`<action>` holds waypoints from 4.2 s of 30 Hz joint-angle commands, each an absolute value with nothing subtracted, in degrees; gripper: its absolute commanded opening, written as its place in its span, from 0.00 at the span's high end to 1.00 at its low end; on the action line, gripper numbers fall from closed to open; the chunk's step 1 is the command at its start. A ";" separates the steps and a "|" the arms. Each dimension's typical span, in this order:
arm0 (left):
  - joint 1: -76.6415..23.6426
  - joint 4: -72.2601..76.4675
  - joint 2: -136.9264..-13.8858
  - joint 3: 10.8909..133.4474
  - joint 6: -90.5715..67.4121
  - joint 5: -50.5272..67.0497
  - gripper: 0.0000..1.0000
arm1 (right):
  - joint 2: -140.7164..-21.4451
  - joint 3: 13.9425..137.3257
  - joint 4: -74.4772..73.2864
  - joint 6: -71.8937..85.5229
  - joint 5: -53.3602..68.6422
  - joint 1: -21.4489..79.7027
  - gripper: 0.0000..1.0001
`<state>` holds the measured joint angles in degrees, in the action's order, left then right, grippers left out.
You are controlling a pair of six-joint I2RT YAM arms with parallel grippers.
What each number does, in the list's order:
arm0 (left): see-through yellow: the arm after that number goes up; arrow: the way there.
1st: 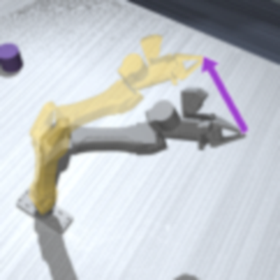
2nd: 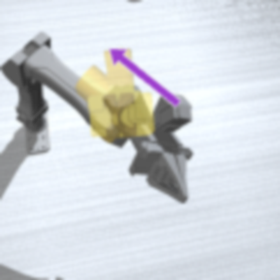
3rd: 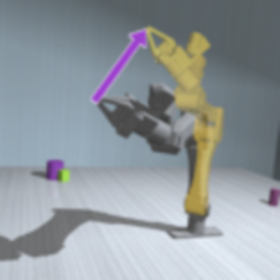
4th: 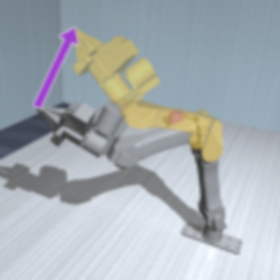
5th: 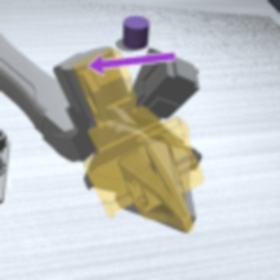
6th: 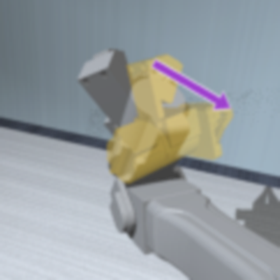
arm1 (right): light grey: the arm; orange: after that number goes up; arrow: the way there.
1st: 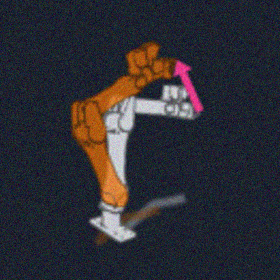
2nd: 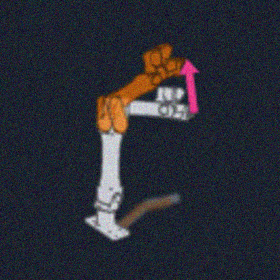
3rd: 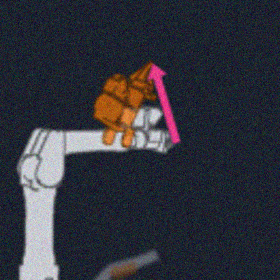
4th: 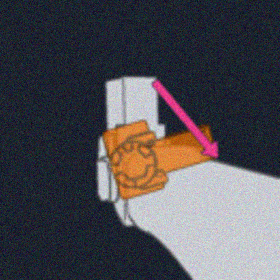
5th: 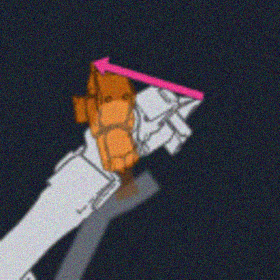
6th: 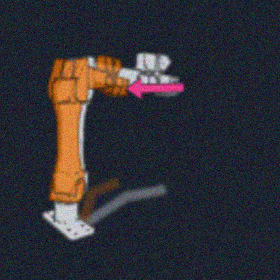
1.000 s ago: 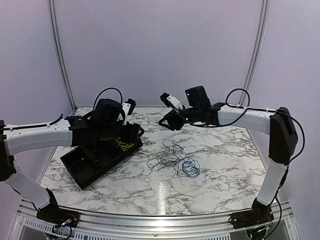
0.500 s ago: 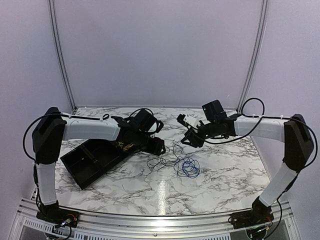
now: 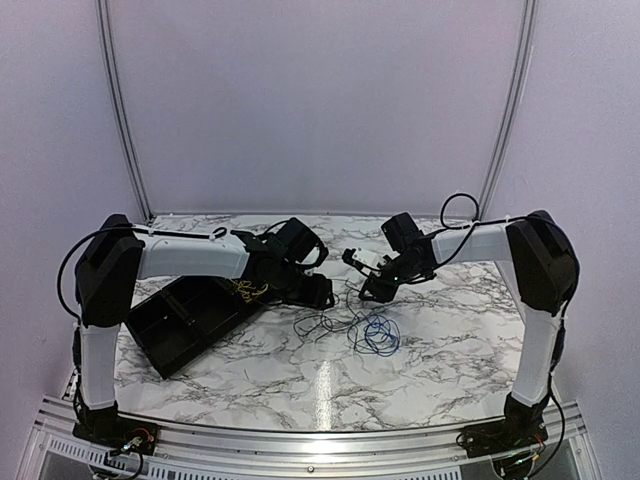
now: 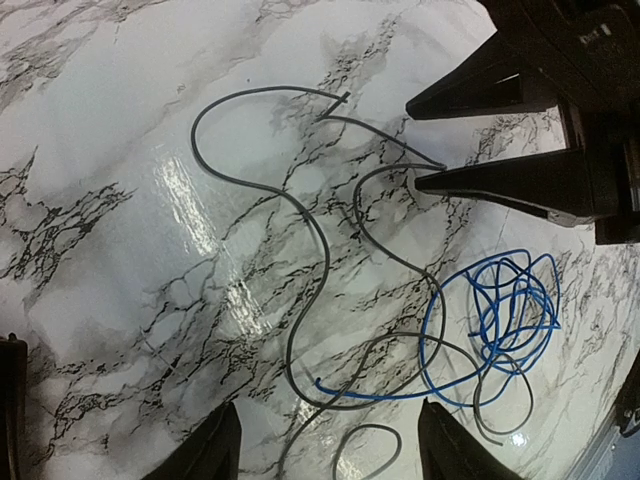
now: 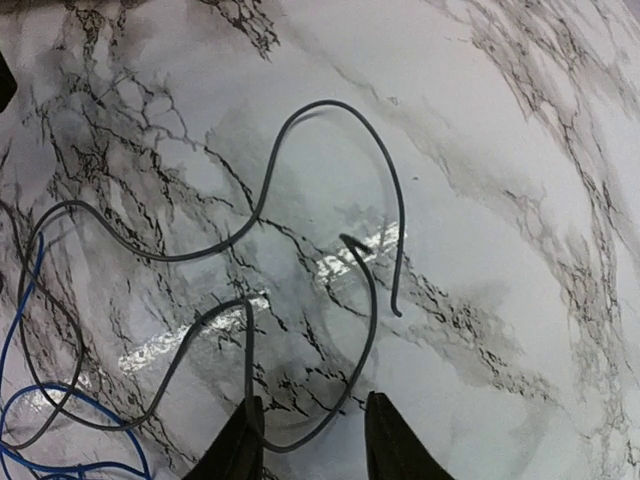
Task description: Untangle the cables
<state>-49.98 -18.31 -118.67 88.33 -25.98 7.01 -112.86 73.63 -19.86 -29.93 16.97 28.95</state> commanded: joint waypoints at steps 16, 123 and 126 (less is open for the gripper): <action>-50.10 -2.09 -121.23 86.75 -24.87 4.84 0.33 | -96.04 86.92 -37.69 -34.33 31.04 32.79 1.00; -53.13 20.80 -80.86 66.55 -10.57 -6.51 1.00 | -96.04 92.68 -22.36 -13.07 21.36 35.84 1.00; -52.84 20.01 -77.28 63.16 -10.47 -8.80 1.00 | -96.05 92.11 -22.58 -13.23 23.74 37.66 1.00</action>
<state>-52.99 19.90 -81.91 66.52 -10.09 -4.43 -95.79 92.36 -22.31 -13.45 20.18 35.94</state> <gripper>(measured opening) 0.014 0.022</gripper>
